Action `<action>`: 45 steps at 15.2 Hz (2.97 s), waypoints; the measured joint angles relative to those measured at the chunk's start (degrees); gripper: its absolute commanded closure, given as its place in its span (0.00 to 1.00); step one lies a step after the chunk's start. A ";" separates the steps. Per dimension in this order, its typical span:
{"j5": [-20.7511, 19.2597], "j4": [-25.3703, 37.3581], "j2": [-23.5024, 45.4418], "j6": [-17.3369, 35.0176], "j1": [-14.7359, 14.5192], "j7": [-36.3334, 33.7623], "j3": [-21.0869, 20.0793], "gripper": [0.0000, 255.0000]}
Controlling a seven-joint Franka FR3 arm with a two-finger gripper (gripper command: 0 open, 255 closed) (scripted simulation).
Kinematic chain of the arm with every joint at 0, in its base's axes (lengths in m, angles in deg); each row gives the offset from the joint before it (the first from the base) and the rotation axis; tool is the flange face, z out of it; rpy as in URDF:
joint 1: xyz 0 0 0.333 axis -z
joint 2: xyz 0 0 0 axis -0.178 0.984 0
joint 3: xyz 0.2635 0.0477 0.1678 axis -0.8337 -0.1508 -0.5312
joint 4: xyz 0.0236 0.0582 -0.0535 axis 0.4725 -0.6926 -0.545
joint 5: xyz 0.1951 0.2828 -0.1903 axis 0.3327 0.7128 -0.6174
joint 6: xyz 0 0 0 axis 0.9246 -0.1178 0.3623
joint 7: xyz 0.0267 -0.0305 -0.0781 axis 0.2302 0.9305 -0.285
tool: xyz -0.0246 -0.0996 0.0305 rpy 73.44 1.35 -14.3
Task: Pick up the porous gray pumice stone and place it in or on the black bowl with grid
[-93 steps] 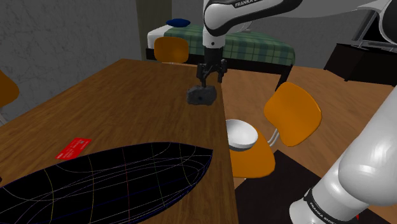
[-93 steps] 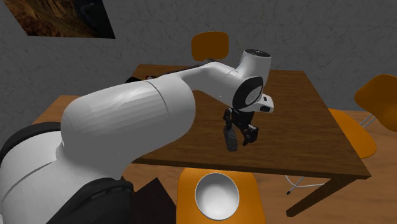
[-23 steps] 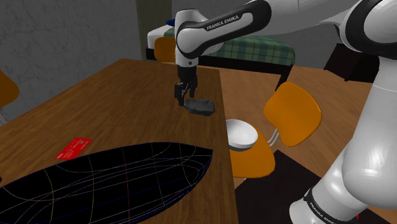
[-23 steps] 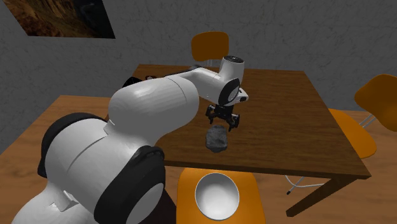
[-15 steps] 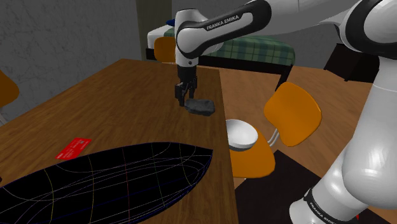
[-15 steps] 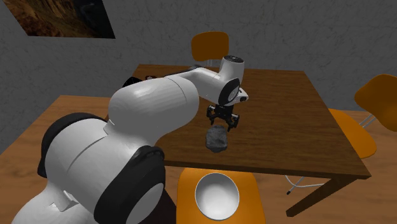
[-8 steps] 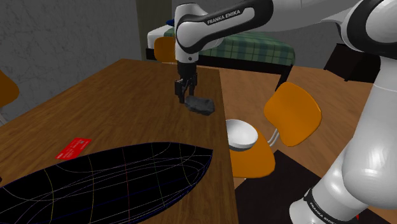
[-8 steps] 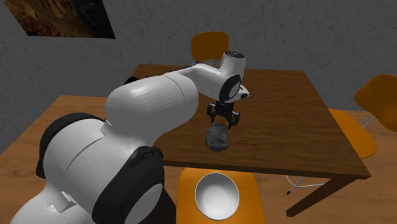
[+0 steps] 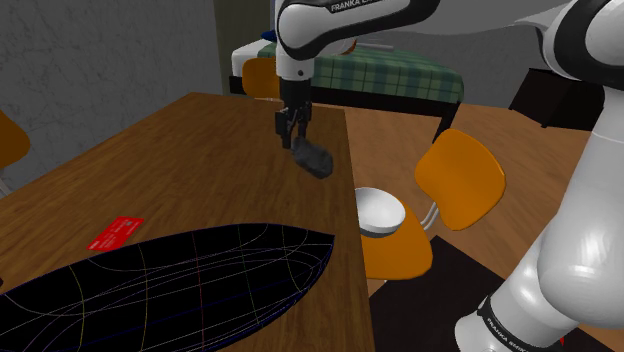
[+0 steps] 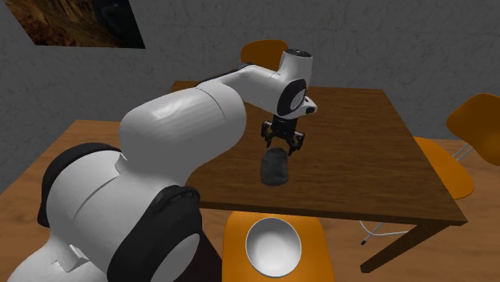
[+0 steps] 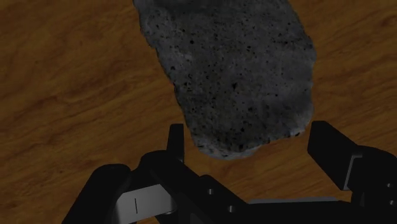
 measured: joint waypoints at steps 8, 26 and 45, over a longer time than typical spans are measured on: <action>0.15 5.52 -0.60 -6.10 -0.01 0.17 -0.05 1.00; 0.19 15.45 -0.80 -16.32 -3.29 -4.78 -2.14 1.00; -1.98 22.85 4.16 -19.05 -19.60 -30.04 -11.89 1.00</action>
